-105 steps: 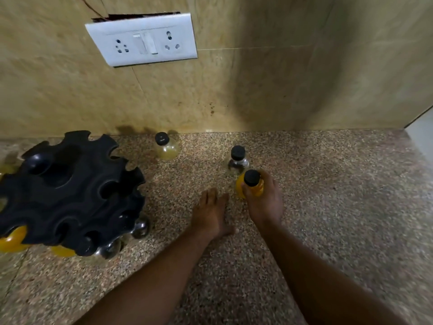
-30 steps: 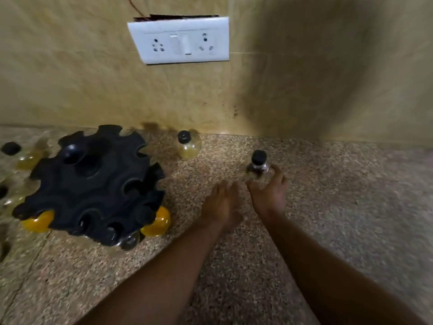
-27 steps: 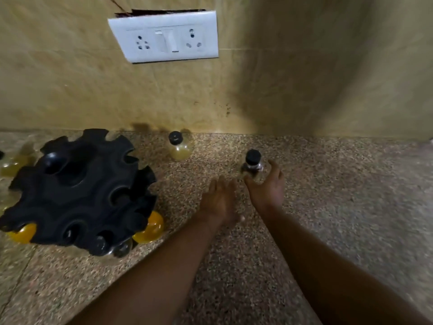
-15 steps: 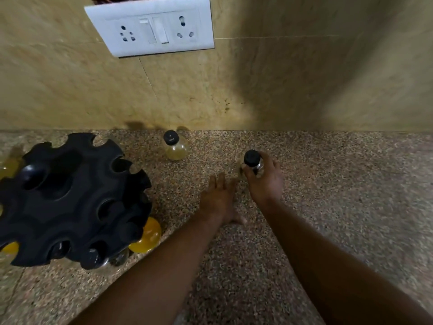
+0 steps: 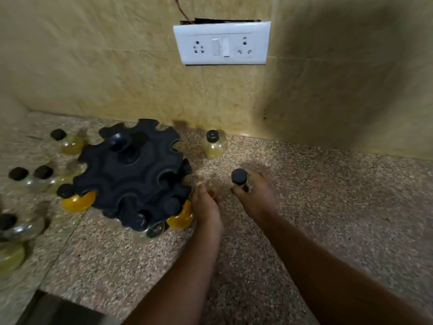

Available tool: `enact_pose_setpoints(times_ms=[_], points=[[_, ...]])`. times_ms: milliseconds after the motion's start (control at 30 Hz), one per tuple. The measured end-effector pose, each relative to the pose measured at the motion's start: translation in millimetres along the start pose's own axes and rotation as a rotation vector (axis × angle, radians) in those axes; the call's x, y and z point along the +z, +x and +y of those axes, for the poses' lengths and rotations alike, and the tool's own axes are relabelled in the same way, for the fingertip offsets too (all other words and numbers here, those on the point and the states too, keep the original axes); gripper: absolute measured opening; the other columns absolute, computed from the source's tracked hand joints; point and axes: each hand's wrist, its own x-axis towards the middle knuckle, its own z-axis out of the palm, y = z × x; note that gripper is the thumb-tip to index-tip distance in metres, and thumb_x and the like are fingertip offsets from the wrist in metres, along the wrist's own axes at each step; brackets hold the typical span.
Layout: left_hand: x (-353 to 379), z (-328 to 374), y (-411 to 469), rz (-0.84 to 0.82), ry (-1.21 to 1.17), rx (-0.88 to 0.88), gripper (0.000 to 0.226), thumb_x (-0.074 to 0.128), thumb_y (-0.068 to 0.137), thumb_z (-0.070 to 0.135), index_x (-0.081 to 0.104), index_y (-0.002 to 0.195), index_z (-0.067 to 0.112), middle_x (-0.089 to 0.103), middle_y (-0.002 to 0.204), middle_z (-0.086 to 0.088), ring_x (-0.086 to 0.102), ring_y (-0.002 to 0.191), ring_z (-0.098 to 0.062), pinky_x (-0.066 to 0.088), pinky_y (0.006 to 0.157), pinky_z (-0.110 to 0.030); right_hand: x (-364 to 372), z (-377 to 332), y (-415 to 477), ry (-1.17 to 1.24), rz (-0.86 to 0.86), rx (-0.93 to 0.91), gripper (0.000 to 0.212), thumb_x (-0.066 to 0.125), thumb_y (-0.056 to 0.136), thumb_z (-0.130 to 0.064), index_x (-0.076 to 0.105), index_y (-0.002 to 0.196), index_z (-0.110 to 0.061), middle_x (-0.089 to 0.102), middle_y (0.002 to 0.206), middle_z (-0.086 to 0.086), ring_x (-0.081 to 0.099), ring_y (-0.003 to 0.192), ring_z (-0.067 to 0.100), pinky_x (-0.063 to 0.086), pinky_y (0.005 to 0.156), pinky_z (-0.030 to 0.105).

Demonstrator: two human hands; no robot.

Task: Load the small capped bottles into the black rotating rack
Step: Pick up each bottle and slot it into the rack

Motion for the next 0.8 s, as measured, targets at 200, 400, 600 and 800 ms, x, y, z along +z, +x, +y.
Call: enact_pose_setpoints(times_ms=[200,400,600,800], points=[[-47.3,7.1,-13.1,0.007,-0.247,-0.109,0.040,0.056,0.097,0.051,0.073,0.087,0.016,0.076,0.086,-0.007,0.069,0.076,-0.026,0.059,0.078,-0.043,34.3,-36.7,-30.9,0.060,-0.227,-0.145,0.056,0.077,0.079,-0.036,0.062,0.132,-0.024,0.063,0.128,0.002,0.059,0.118,0.021,0.048,0.095,0.033],[-89.3,9.0,-17.4,0.039,-0.267,-0.027,0.033,0.055,0.101,0.036,0.072,0.099,0.007,0.076,0.100,-0.013,0.072,0.094,-0.033,0.057,0.091,-0.051,60.8,-57.6,-50.7,-0.001,-0.315,-0.269,0.055,0.079,0.081,-0.036,0.062,0.132,-0.031,0.055,0.133,-0.003,0.057,0.121,0.019,0.050,0.100,0.035],[-122.9,18.0,-18.9,0.026,-0.303,0.025,0.024,0.059,0.100,0.029,0.073,0.100,0.010,0.075,0.088,-0.003,0.070,0.081,-0.021,0.055,0.075,-0.036,82.1,-73.9,-61.4,-0.028,-0.339,-0.325,0.055,0.081,0.078,-0.042,0.062,0.129,-0.035,0.050,0.143,-0.002,0.052,0.129,0.019,0.047,0.105,0.038],[-146.2,28.5,-11.8,-0.150,-0.121,-0.099,0.036,0.054,0.101,0.039,0.060,0.071,0.018,0.052,0.052,0.007,0.045,0.046,-0.009,0.032,0.051,-0.027,84.9,-77.6,-55.0,0.015,-0.356,-0.322,0.056,0.084,0.076,-0.042,0.062,0.128,-0.037,0.042,0.150,-0.006,0.055,0.126,0.017,0.052,0.101,0.043]])
